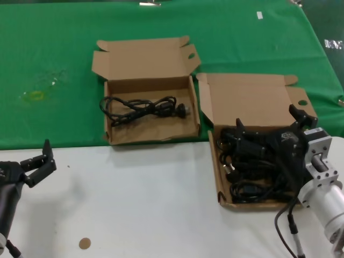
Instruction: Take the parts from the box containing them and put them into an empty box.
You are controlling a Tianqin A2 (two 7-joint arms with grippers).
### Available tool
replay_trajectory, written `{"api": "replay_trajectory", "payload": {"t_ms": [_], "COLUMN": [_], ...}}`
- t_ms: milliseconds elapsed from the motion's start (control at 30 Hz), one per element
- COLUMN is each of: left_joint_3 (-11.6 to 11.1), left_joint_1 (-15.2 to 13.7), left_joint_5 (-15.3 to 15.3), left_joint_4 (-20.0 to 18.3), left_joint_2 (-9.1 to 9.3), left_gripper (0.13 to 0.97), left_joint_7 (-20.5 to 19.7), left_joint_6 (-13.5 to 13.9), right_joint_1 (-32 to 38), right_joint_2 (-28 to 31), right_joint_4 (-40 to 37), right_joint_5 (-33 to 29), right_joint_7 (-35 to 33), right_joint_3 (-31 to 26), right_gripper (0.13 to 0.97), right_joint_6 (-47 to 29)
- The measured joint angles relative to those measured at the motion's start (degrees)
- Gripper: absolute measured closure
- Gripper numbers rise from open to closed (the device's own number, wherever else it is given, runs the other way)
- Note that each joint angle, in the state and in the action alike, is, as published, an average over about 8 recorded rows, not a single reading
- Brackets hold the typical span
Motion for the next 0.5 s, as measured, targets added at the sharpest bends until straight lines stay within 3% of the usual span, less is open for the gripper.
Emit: {"api": "replay_trajectory", "payload": {"t_ms": [500], "left_joint_3": [0.00], "left_joint_1": [0.00], "left_joint_5": [0.00], "left_joint_4": [0.00], "left_joint_2": [0.00], "left_gripper": [0.132], "left_joint_7": [0.00], "left_joint_6": [0.00], "right_joint_1": [-0.24], "right_joint_2": [0.03], "right_joint_4": [0.22], "right_joint_5": [0.09], "right_joint_7": [0.09], "right_joint_3": [0.10], "right_gripper": [0.129], "right_joint_6": [0.16]}}
